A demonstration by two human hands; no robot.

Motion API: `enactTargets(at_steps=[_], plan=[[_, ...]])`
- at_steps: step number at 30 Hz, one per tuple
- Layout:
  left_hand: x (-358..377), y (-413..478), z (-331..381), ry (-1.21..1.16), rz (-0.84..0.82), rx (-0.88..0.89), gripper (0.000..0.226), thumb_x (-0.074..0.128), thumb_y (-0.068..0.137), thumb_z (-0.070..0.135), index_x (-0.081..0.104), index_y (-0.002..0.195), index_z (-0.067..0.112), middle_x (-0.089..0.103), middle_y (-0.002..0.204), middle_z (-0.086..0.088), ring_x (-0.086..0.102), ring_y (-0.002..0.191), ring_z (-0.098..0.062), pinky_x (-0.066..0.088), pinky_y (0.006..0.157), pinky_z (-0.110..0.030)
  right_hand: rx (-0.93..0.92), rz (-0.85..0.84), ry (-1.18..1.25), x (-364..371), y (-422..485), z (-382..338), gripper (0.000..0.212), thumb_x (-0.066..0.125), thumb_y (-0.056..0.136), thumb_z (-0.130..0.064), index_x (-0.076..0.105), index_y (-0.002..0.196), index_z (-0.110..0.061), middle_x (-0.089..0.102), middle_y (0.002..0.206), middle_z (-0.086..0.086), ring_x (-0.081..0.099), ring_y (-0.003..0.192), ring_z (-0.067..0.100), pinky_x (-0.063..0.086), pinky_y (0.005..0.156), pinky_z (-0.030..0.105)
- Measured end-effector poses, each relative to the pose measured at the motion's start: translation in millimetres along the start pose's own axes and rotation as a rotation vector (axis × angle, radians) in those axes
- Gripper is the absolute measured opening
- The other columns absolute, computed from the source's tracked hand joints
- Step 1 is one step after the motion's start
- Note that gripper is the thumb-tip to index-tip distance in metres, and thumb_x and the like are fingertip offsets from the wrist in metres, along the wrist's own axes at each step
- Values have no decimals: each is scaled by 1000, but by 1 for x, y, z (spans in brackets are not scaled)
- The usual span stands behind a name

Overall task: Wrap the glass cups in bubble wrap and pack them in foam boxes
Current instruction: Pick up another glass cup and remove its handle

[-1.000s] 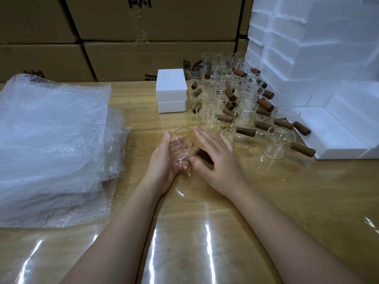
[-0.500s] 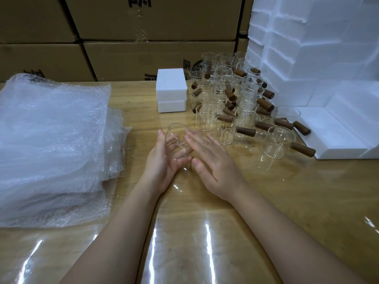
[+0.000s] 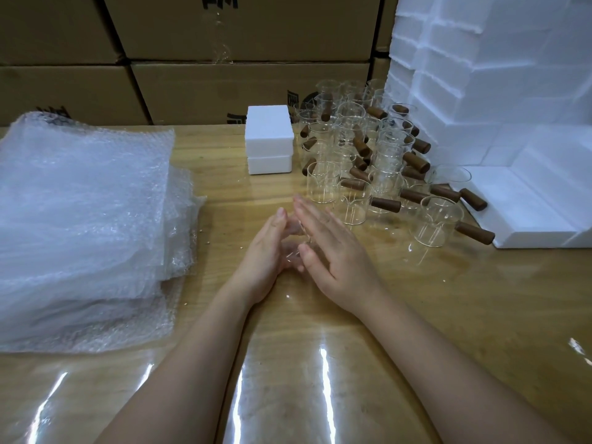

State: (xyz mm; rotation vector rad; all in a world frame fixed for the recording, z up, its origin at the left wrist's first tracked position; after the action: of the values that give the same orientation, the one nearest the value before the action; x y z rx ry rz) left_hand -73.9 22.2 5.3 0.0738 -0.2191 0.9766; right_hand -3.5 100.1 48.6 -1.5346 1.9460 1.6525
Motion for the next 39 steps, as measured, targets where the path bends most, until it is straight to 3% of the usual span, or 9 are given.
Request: enactTargets(at_steps=[4,8,14,20,24,29,33,36,39], plan=[[0,0,0,-21,-26,5,56,29,98,46,48,137,12,58,124,-20,55,87,-29,42,60,-32,24,35,-40,-3,2,1,53,46,95,-30,37,143,-9,31,152,1,29,141,12,12,119,34],[-2,2,0,-97,-11,6,56,26,101,43,51,131,3,59,104,-21,59,64,-19,42,45,-23,-44,171,-43,-14,1,-2,41,60,90,-29,61,122,-4,53,136,8,49,129,18,29,113,41],[-11,2,-1,-182,91,-15,44,40,89,49,58,96,9,66,81,-9,57,51,-18,39,37,-21,-175,232,-163,-16,-2,-10,14,64,88,-20,70,88,-7,66,87,3,62,88,21,43,78,33],[-12,2,0,-239,101,22,45,42,88,50,57,102,10,69,84,-8,61,55,-15,44,42,-23,-104,252,-161,-15,-3,-6,15,62,89,-20,70,91,-8,67,94,4,62,94,20,44,81,36],[-7,2,3,-242,13,27,50,45,85,51,51,125,21,69,92,-8,68,71,-19,57,59,-30,141,251,160,-18,-2,16,23,57,92,-16,65,107,-2,66,108,9,61,107,21,48,92,38],[2,-1,3,89,-15,40,71,40,82,68,39,139,26,60,54,-1,55,36,-19,44,34,-22,414,191,426,-6,-7,37,25,40,100,-23,58,112,-11,69,86,-2,65,87,13,48,82,26],[5,-5,3,286,-31,137,73,54,77,66,37,134,24,56,49,2,52,34,-17,39,32,-21,536,206,645,-1,-8,49,23,35,103,-14,58,104,-13,69,73,-17,62,77,-9,43,72,5],[6,-4,3,310,11,189,41,44,86,58,45,115,29,62,54,10,52,33,-16,37,30,-22,476,198,601,-4,-9,43,24,44,100,-23,49,122,-28,66,88,-18,65,79,0,50,69,16],[1,-4,4,317,106,195,42,33,87,70,50,104,35,57,44,1,53,33,-16,38,31,-21,373,72,359,-1,-9,32,53,52,86,-48,33,135,-43,54,117,-7,61,92,2,50,83,26]])
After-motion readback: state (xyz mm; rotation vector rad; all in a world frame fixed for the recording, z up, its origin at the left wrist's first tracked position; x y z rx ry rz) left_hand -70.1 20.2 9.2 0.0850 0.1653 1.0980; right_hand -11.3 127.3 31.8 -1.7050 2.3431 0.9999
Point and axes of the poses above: each hand's wrist, its own y-axis towards the middle knuckle, its own x-axis out of the palm, z = x × y, the point moved 7 cm from there along y, towards the middle knuckle
